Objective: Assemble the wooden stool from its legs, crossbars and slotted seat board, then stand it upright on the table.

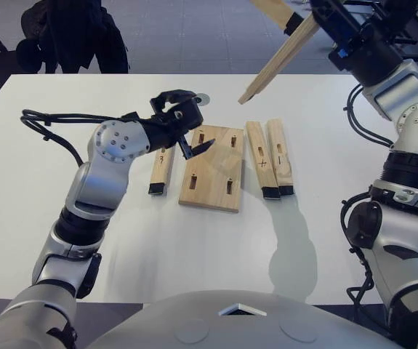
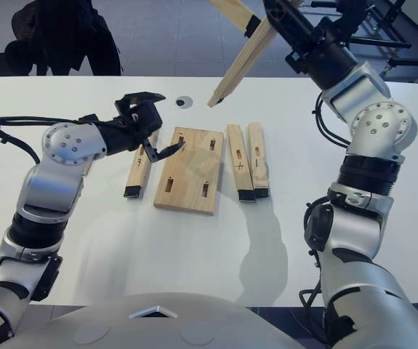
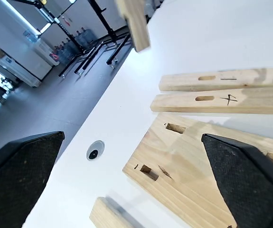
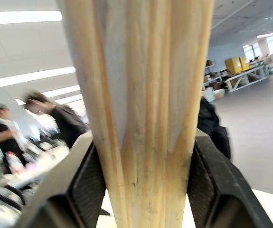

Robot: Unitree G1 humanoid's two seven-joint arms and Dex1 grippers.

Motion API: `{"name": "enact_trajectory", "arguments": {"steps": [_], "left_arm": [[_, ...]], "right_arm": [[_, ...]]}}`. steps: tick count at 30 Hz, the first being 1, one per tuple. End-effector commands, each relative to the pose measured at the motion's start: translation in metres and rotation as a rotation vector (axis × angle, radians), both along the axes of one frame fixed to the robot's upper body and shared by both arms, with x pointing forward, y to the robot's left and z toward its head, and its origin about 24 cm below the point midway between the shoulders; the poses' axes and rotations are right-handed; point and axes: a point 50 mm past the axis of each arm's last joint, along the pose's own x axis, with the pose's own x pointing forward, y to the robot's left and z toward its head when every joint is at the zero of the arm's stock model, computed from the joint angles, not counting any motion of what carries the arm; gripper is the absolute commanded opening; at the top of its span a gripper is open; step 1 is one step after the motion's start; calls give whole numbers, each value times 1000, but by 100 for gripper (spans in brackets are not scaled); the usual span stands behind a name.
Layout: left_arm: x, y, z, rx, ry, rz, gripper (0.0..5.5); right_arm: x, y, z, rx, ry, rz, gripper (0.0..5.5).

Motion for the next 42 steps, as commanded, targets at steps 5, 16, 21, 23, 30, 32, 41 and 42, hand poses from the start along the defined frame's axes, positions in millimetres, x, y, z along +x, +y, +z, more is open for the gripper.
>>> {"name": "enact_trajectory", "arguments": {"steps": [5,16,21,23,30,32,41,42], "left_arm": [[-7,7,-53,-39,202,49,531],[-25,2,-83,-34,322,15,531],[-36,-1,-89,-31,369,-16,531],[-37,-2,-89,-33,380,-18,531],[-37,-17,-85,-92,368,16,531],[-31,-28,-83,-97,311,34,531],[-20,-62,-93,180,-24,31,531],[-22,-62,-99,202,-24,25,531]], "right_arm": [[19,28,-31,-246,-110,147,209],[19,8,-69,-434,-97,315,209],[25,3,-63,-405,-135,267,209],[28,3,-56,-382,-156,251,209],[37,8,-44,-319,-181,168,209],[39,9,-41,-291,-182,132,209],[23,13,-44,-161,-125,37,209],[22,13,-44,-150,-117,33,209]]}}
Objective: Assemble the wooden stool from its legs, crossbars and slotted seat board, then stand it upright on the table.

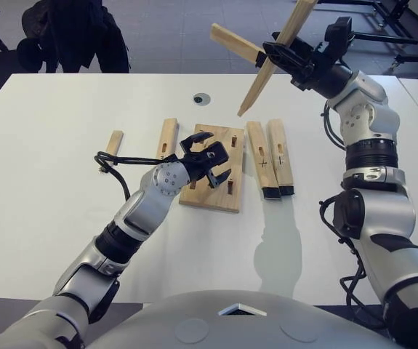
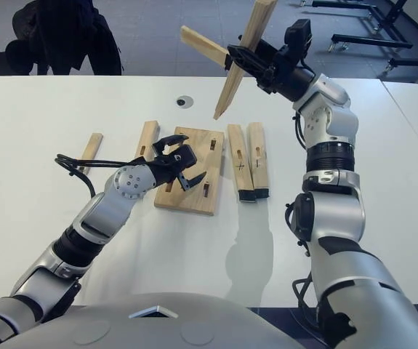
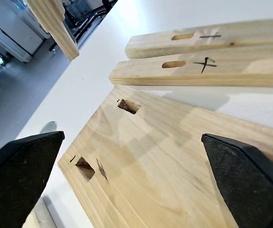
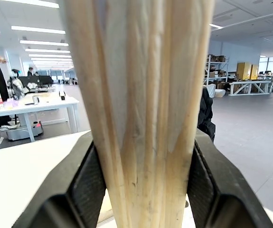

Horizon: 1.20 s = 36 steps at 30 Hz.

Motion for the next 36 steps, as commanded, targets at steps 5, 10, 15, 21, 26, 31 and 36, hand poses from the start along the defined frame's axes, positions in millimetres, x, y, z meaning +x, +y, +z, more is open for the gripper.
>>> {"name": "enact_trajectory", "arguments": {"steps": [5,10,15,21,26,31,36], "left_arm": [[-15,14,-35,118,63,-12,531],[-22,27,-40,150,110,-29,531],[-29,31,-43,149,145,-33,531],[-41,33,-41,132,185,-46,531],[-32,34,-33,129,158,-41,531],[-13,35,-14,81,125,-11,531],[-5,37,2,48,104,0,531]], "right_arm": [[-11,-2,0,53,26,-31,209],[-15,2,-9,37,43,-22,209],[-18,4,-19,36,73,-7,209],[-23,9,-27,23,99,15,209],[-36,18,-46,18,132,40,209],[-48,16,-67,-7,191,78,209],[-37,11,-47,32,169,86,209]]}}
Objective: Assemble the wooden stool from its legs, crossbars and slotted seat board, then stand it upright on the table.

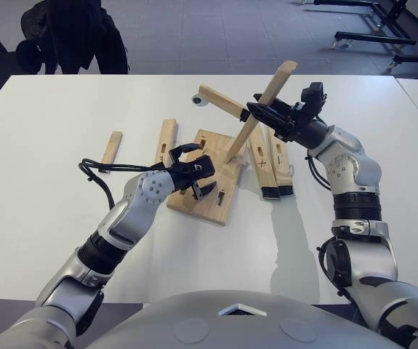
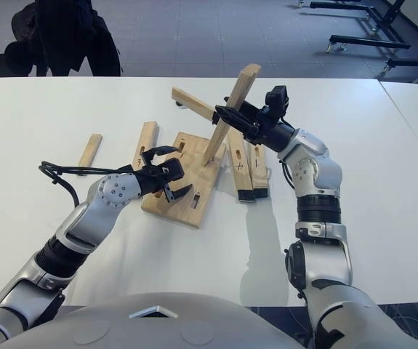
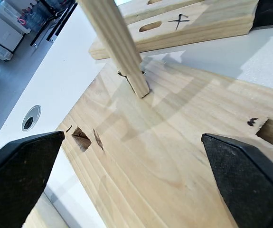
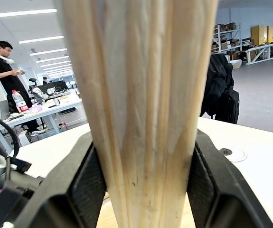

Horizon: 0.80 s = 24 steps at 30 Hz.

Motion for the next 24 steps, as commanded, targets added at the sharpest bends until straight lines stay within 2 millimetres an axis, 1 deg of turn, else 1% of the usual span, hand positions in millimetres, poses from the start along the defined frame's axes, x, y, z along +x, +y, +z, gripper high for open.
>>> {"name": "enact_trajectory", "arguments": {"steps": [1,5,7,9,14,17,24], "left_arm": [[6,5,11,-17,3,37,531],[4,3,17,-38,2,37,531],[3,3,18,-47,5,45,531],[3,3,19,-57,13,53,531],[3,6,17,-92,67,69,531],[4,9,16,-91,88,49,531],[5,13,14,-81,113,20,531]], "right_arm": [[11,-1,22,31,-16,11,209],[15,6,40,55,-62,44,208],[17,7,49,75,-80,52,208],[18,5,53,57,-96,62,208],[18,-10,40,-64,-106,85,208],[18,-19,29,-96,-106,70,208],[18,-16,20,-64,-116,71,208]]}}
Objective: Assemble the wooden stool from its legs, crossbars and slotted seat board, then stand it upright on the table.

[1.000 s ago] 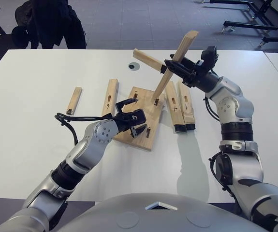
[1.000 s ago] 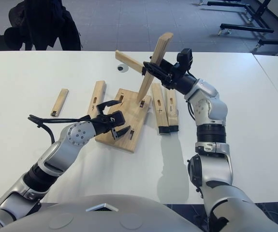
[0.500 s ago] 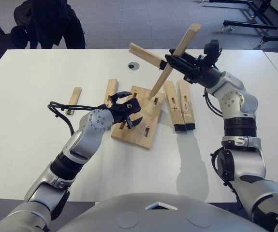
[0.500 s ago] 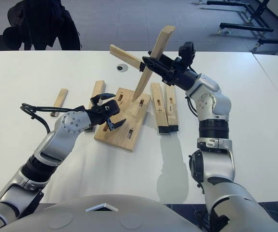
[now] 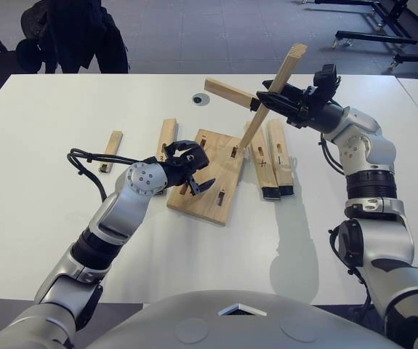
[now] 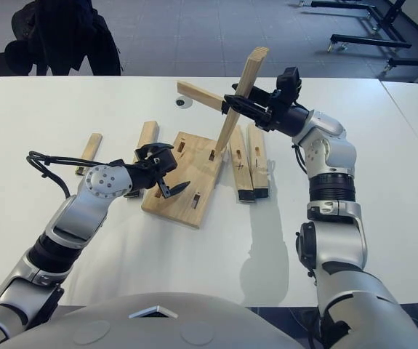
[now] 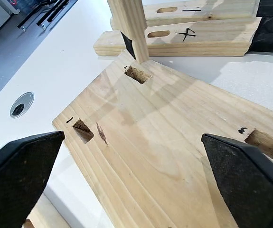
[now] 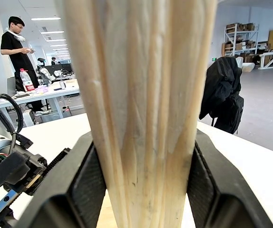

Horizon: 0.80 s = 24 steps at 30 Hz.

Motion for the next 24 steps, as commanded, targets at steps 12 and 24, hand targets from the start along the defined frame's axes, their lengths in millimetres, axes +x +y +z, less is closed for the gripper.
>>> {"name": "enact_trajectory", "arguments": {"steps": [12,24], "left_arm": [[2,6,0,35,6,-45,531],[-7,2,-2,39,38,-83,531]], "right_arm": [[-3,-4,1,36,-20,0,208],[11,3,16,75,-83,-31,208]]}}
